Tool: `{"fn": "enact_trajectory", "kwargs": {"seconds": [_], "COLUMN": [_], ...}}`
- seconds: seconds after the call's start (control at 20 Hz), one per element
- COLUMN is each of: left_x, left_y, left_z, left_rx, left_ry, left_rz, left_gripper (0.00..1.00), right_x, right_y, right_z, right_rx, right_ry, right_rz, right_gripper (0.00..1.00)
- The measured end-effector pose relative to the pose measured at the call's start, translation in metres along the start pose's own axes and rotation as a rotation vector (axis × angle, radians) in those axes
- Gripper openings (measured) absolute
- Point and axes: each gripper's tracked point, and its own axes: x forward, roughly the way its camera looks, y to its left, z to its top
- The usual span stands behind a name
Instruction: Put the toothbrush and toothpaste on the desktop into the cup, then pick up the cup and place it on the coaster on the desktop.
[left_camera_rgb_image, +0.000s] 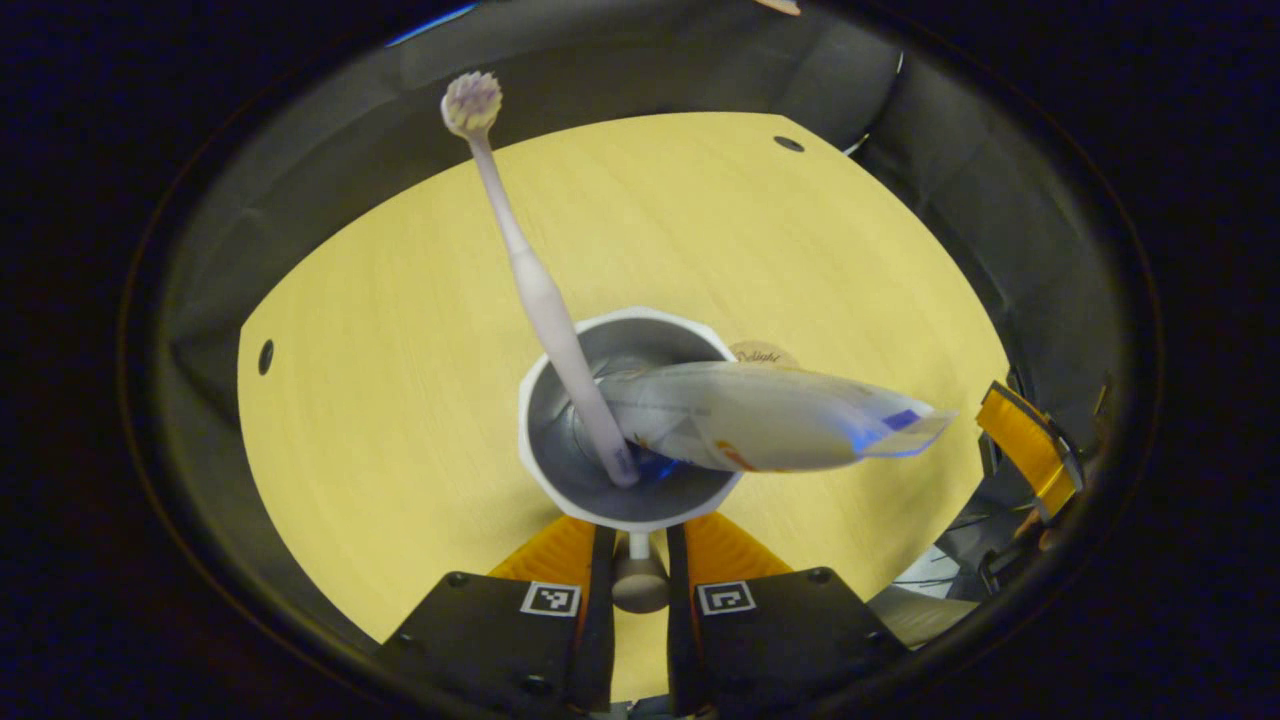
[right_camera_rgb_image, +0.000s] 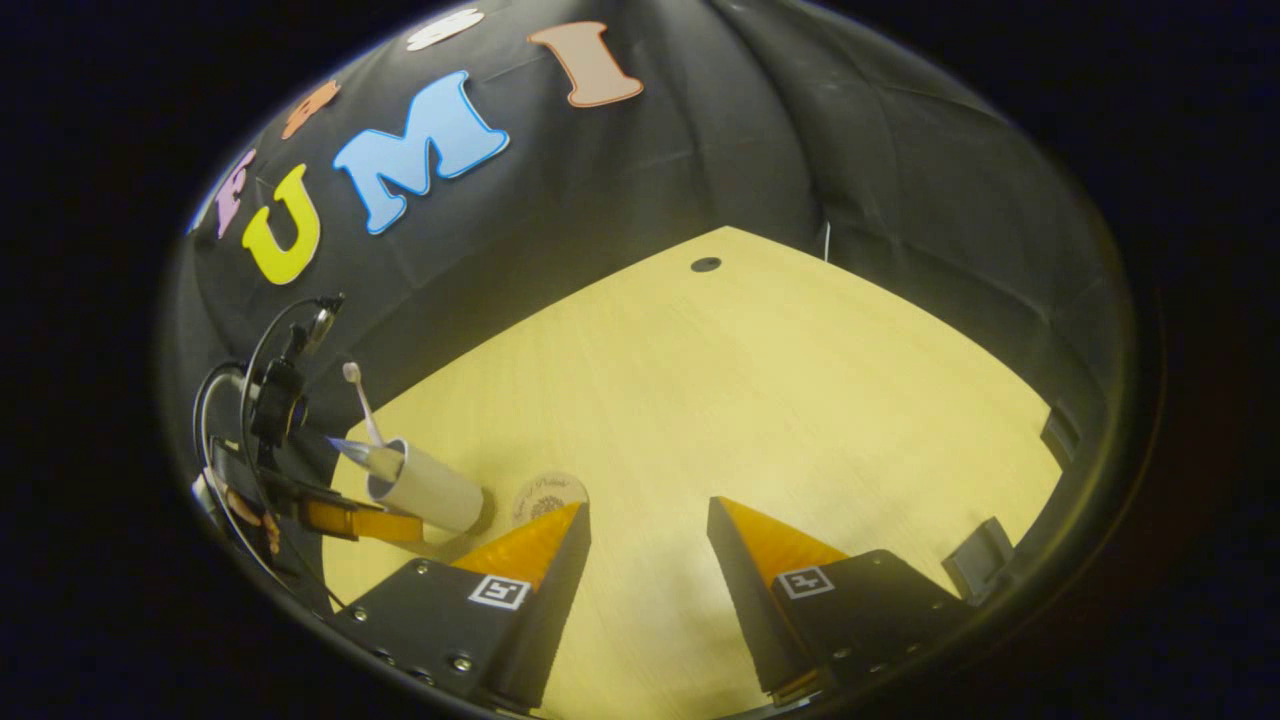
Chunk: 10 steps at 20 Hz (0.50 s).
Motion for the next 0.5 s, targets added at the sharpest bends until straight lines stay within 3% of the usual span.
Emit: {"fn": "enact_trajectory", "kwargs": {"seconds": [0.5], "left_x": [0.022], "left_y": [-0.064], "left_z": [0.021], "left_rx": [0.108], "left_ry": [0.04], "left_rz": [-0.062], "left_gripper": [0.28], "right_x": [-0.019], "right_y": [-0.036], "right_z": [-0.002], "right_rx": [0.084], "right_ry": [-0.038], "right_rz": [-0.077], "right_gripper": [0.75]}}
